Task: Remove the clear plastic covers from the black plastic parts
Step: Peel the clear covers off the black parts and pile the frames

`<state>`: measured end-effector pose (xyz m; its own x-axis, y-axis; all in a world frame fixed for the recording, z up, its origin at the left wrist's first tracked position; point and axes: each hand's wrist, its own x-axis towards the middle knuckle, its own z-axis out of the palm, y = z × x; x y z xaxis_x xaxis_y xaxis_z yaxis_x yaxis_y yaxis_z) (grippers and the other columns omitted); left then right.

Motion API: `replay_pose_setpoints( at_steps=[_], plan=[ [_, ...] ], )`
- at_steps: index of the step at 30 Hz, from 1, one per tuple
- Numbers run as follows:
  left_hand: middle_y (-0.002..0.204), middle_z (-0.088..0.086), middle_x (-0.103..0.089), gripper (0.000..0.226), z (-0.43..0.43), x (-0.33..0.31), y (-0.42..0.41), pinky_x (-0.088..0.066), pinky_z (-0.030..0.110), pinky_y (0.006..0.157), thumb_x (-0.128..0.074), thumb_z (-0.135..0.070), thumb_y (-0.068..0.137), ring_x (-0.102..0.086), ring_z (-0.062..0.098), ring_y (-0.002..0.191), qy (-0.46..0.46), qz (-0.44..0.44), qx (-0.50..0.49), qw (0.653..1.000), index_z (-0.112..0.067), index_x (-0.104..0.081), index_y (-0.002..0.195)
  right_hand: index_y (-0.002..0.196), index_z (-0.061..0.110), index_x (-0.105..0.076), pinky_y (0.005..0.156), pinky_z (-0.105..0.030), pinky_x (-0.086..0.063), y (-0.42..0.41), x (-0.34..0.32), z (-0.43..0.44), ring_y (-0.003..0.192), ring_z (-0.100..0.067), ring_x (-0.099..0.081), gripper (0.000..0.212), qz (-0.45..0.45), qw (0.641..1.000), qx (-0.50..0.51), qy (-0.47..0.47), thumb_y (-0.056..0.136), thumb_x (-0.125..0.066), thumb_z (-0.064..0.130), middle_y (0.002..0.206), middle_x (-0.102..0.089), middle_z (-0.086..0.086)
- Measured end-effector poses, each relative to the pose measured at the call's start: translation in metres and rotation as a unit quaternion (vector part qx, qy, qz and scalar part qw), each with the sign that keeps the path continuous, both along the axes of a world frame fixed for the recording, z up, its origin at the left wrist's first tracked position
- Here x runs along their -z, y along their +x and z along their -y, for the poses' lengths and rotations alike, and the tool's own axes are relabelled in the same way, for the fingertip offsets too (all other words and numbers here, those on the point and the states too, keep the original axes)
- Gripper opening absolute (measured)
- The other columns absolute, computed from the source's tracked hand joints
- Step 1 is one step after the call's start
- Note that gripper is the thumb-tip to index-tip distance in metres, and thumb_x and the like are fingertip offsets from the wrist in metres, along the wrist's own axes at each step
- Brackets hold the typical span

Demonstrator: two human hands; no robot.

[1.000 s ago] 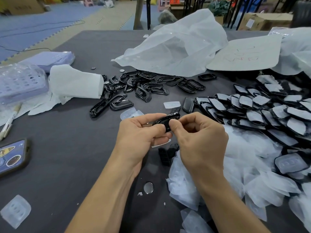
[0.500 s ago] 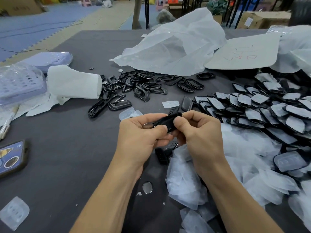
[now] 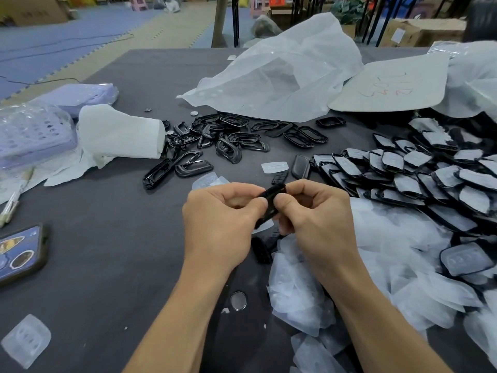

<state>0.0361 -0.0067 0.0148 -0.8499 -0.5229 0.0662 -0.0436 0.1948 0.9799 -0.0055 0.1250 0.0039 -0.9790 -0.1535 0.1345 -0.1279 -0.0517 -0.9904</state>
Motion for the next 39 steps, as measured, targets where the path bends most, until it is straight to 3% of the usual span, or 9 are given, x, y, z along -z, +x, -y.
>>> replay_pose_setpoints(
  at_steps=[5, 13, 16, 20, 23, 27, 30, 34, 39],
  plan=[
    [0.071, -0.023, -0.075, 0.029, 0.0, -0.004, 0.007, -0.053, 0.008, 0.063, -0.077, -0.008, 0.079, -0.072, -0.009, 0.072, -0.111, 0.011, 0.072, 0.991, -0.035, -0.084, 0.086, 0.069, 0.018, -0.075, 0.049, -0.022, -0.044, -0.001, 0.002, -0.002, 0.05, -0.008, -0.056, 0.027, -0.044, 0.996, -0.022, 0.07, 0.084, -0.07, -0.003, 0.056, -0.066, 0.002],
    [0.079, -0.002, -0.08, 0.029, 0.013, 0.003, -0.002, -0.065, 0.048, 0.079, -0.074, -0.014, 0.064, -0.079, 0.022, 0.076, 0.104, 0.039, -0.032, 0.993, -0.028, -0.082, 0.088, 0.085, 0.029, -0.079, 0.073, -0.034, -0.061, -0.004, -0.006, -0.003, 0.07, -0.012, -0.071, 0.024, -0.051, 0.981, 0.096, 0.159, 0.091, -0.068, 0.008, 0.075, -0.075, 0.009],
    [0.088, -0.001, -0.081, 0.045, 0.017, 0.005, -0.004, -0.063, 0.044, 0.082, -0.071, -0.006, 0.063, -0.078, 0.025, 0.084, 0.147, 0.054, -0.034, 0.987, -0.024, -0.076, 0.104, 0.091, 0.029, -0.08, 0.081, -0.026, -0.056, -0.022, -0.017, -0.002, 0.079, -0.008, -0.068, 0.029, -0.09, 0.94, 0.102, 0.313, 0.09, -0.063, 0.006, 0.081, -0.075, 0.012],
    [0.085, 0.006, -0.08, 0.043, 0.02, 0.006, -0.004, -0.061, 0.035, 0.065, -0.065, 0.019, 0.076, -0.075, 0.022, 0.073, 0.167, 0.049, -0.024, 0.984, -0.019, -0.078, 0.092, 0.117, 0.03, -0.075, 0.104, -0.036, -0.044, -0.058, -0.025, 0.018, 0.114, -0.025, -0.058, 0.036, -0.112, 0.862, 0.062, 0.49, 0.089, -0.064, 0.011, 0.115, -0.072, -0.004],
    [0.083, 0.013, -0.078, 0.041, 0.024, 0.004, -0.006, -0.063, 0.039, 0.062, -0.06, 0.022, 0.077, -0.071, 0.018, 0.065, 0.188, 0.04, -0.048, 0.98, -0.017, -0.074, 0.082, 0.106, 0.028, -0.075, 0.101, -0.037, -0.029, -0.076, -0.019, 0.033, 0.116, -0.024, -0.051, 0.022, -0.166, 0.794, 0.024, 0.584, 0.088, -0.066, 0.02, 0.104, -0.073, -0.001],
    [0.083, 0.016, -0.079, 0.04, 0.025, 0.005, -0.008, -0.062, 0.06, 0.083, -0.06, 0.022, 0.075, -0.072, 0.027, 0.073, 0.186, 0.036, -0.052, 0.98, -0.016, -0.072, 0.08, 0.091, 0.026, -0.078, 0.098, -0.036, -0.026, -0.082, -0.011, 0.039, 0.11, -0.022, -0.054, 0.013, -0.204, 0.773, 0.052, 0.598, 0.091, -0.065, 0.03, 0.088, -0.072, 0.001],
    [0.081, 0.016, -0.079, 0.04, 0.026, 0.005, -0.008, -0.061, 0.064, 0.081, -0.061, 0.023, 0.075, -0.073, 0.029, 0.072, 0.193, 0.037, -0.059, 0.979, -0.014, -0.073, 0.082, 0.085, 0.026, -0.078, 0.099, -0.037, -0.031, -0.076, -0.014, 0.038, 0.104, -0.02, -0.058, 0.015, -0.209, 0.801, 0.061, 0.558, 0.093, -0.066, 0.03, 0.083, -0.072, 0.004],
    [0.081, 0.013, -0.079, 0.04, 0.027, 0.005, -0.008, -0.062, 0.059, 0.083, -0.062, 0.022, 0.076, -0.076, 0.03, 0.078, 0.197, 0.039, -0.067, 0.977, -0.014, -0.076, 0.085, 0.076, 0.023, -0.076, 0.073, -0.034, -0.054, -0.054, -0.023, 0.025, 0.071, -0.009, -0.064, 0.019, -0.098, 0.943, 0.09, 0.306, 0.093, -0.068, 0.021, 0.068, -0.071, 0.009],
    [0.078, 0.007, -0.08, 0.038, 0.019, 0.003, -0.01, -0.066, 0.042, 0.071, -0.063, 0.02, 0.079, -0.076, 0.021, 0.07, 0.18, 0.043, -0.037, 0.982, -0.013, -0.079, 0.088, 0.073, 0.015, -0.072, 0.044, -0.021, -0.041, -0.016, -0.023, 0.012, 0.044, -0.009, -0.047, 0.025, 0.068, 0.996, 0.062, -0.004, 0.096, -0.066, 0.006, 0.057, -0.061, 0.0]
  ],
)
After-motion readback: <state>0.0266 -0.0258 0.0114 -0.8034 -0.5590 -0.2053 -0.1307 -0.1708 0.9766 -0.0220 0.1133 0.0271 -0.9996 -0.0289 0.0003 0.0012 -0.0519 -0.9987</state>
